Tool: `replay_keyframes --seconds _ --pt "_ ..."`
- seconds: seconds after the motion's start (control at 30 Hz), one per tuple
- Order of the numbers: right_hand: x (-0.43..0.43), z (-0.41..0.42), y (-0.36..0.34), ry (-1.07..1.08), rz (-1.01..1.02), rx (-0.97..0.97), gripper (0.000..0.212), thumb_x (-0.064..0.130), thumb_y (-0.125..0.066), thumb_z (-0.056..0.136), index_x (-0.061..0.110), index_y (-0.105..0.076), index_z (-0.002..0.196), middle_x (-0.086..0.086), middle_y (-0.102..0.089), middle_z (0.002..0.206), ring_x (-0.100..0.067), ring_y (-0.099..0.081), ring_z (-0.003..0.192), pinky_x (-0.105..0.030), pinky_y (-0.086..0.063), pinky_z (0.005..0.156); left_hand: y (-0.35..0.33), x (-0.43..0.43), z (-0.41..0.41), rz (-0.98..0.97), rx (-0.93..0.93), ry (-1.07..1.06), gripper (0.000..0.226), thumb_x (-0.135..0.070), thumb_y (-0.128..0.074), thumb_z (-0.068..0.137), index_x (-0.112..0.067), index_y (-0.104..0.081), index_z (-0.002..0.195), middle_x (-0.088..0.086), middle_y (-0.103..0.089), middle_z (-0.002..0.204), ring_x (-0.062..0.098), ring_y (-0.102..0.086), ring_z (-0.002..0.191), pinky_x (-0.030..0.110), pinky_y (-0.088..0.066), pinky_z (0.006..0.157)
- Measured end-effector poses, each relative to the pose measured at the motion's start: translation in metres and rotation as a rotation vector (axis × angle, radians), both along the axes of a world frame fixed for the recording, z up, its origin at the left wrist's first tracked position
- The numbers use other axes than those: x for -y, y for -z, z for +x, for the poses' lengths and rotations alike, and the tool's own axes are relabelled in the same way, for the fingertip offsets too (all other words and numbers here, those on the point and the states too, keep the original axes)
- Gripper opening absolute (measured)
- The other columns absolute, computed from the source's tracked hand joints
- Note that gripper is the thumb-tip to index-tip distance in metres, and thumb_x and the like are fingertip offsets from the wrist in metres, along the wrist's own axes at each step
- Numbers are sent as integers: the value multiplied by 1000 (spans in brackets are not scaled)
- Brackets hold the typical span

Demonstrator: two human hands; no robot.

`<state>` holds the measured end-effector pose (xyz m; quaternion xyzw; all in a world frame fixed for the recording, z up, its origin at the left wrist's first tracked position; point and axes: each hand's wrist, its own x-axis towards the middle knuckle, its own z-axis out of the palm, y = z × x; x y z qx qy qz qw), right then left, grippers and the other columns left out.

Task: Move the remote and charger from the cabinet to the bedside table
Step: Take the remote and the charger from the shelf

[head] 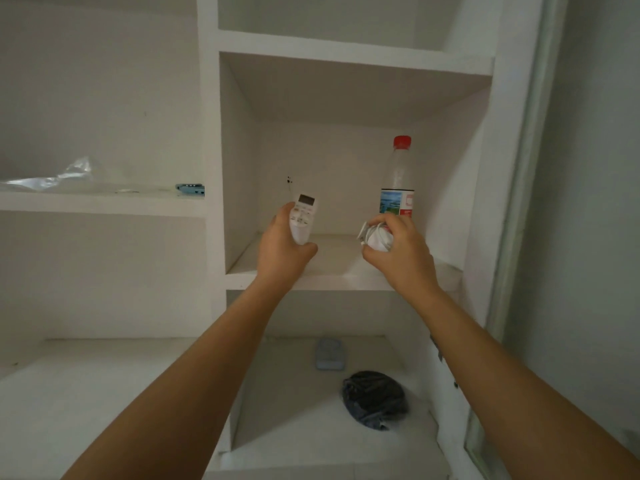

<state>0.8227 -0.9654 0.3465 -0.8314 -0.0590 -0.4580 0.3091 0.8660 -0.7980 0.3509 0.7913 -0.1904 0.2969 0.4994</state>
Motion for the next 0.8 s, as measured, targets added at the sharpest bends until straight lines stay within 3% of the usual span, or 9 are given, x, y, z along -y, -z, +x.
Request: replay_keyframes --seconds 0.2,0.4,0.53,0.63,0.8 --pt "-18 -22 4 -107 101 155 32 13 -70 69 19 -58 98 -5 -56 106 -26 -55 96 -38 -49 76 5 -13 -41 -107 132 -11 69 -2 -62 72 -19 -35 134 8 -52 125 23 -51 104 31 -44 79" --pt "-49 -48 23 -234 154 187 38 15 -72 73 18 -55 107 -6 -57 112 -12 -50 98 -16 -41 79 21 -42 -86 -119 193 -114 71 -4 -63 77 -22 -29 137 3 -45 130 3 -39 95 4 -36 64" --pt "-85 -73 41 -334 226 201 38 13 -71 74 18 -53 107 -1 -54 109 -14 -53 98 -26 -49 83 42 -70 -119 -161 235 -148 70 -2 -64 76 -20 -32 135 4 -43 134 -1 -38 99 -5 -37 72" --pt "-119 -94 58 -413 268 200 38 11 -72 74 14 -54 108 -4 -55 107 -18 -56 97 -23 -49 81 64 -97 -147 -179 218 -196 70 0 -63 75 -21 -32 134 3 -42 133 6 -41 102 -3 -39 73" --pt "-190 -135 105 -609 362 72 38 9 -70 73 18 -54 106 -7 -57 108 -18 -57 97 -36 -52 84 114 -167 -208 -188 133 -381 70 3 -61 74 -24 -33 133 2 -43 131 10 -44 101 0 -43 69"
